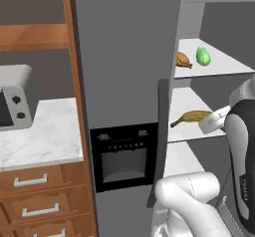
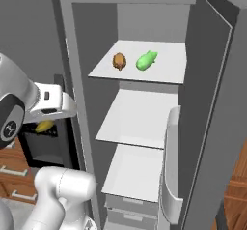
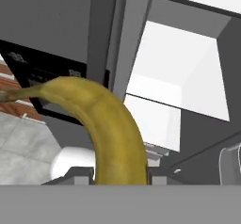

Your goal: Open the fridge, remove the banana, corn, and chicken drumstick, and place them on any counter.

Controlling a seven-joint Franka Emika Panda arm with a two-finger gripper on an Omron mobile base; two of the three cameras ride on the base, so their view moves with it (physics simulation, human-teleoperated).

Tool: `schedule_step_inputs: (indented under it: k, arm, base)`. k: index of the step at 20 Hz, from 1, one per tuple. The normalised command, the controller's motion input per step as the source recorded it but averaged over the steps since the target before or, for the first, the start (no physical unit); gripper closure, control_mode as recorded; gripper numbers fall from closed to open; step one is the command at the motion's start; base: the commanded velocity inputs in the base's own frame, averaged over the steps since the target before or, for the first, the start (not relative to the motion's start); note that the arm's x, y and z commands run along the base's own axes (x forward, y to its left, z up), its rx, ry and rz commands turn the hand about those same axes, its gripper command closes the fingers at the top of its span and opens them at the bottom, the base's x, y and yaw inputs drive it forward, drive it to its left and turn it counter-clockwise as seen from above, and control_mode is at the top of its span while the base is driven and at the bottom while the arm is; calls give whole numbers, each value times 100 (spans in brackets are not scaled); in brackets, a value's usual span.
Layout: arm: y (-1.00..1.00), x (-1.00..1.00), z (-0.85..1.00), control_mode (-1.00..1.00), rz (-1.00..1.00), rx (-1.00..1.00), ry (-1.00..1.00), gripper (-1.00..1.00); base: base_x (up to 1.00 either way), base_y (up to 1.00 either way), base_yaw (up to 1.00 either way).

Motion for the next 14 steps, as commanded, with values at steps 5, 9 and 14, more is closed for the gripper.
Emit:
schedule_step_inputs:
  k: [5, 9, 14]
  arm:
    - [0, 0, 0, 100, 0, 0, 0, 100]
    - [0, 0, 0, 100, 0, 0, 0, 100]
    - [0, 0, 0, 100, 0, 0, 0, 100]
  base:
    - [-4, 62, 0]
    - [-2, 97, 0]
    - [-12, 100, 0]
